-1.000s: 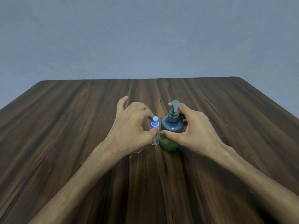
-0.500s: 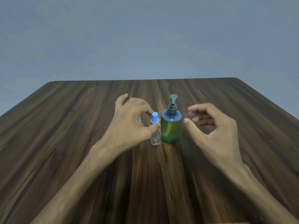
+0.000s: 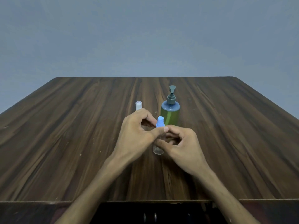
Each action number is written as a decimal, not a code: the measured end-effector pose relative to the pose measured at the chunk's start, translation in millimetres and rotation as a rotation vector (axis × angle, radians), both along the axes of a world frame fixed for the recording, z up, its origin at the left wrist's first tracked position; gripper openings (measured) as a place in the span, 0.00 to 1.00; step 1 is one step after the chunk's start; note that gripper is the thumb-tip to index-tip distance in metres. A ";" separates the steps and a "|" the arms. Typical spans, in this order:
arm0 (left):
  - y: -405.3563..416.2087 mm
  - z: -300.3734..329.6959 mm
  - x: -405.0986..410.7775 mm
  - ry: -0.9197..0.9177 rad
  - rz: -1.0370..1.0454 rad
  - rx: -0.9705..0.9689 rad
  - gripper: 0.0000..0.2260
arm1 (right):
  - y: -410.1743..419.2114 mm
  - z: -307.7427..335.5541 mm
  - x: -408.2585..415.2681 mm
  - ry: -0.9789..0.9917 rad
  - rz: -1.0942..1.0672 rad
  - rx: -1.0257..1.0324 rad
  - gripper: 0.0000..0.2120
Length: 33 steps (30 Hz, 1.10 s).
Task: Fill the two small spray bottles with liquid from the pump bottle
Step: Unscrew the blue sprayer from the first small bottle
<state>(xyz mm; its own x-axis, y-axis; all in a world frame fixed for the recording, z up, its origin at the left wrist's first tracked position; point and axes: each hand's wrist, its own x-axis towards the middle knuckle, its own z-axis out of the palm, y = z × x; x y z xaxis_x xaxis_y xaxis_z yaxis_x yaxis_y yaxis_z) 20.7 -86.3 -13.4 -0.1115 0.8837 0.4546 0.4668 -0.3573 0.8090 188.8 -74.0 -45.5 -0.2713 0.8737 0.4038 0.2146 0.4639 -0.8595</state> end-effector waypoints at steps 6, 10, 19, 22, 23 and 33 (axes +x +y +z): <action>-5.4 -2.6 14.8 -0.146 0.137 -0.017 0.17 | -12.9 4.4 -10.9 0.031 -0.053 0.062 0.08; -6.5 -5.2 23.4 -0.204 -0.145 -0.162 0.12 | -14.1 2.1 -11.6 -0.034 -0.127 0.089 0.13; -11.3 -11.8 19.6 -0.387 -0.068 0.000 0.05 | -7.8 -1.8 -4.5 -0.012 -0.236 0.164 0.11; -10.4 -8.0 22.4 -0.442 0.118 0.082 0.14 | -7.6 -6.5 -6.9 -0.065 -0.311 0.184 0.14; -10.3 -6.5 21.0 -0.438 0.154 0.119 0.15 | -7.2 -8.7 -6.9 -0.076 -0.324 0.184 0.14; -29.8 2.6 -29.3 -0.418 0.056 0.308 0.08 | -2.2 -16.3 0.4 -0.122 -0.346 0.184 0.12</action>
<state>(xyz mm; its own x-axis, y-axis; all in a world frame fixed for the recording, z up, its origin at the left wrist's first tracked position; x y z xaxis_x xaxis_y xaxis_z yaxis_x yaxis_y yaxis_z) -8.5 -116.0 -10.9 -0.3825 0.7031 0.5994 0.1522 -0.5919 0.7915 189.1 -76.2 -61.8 -0.0297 0.8381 0.5447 0.4805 0.4898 -0.7275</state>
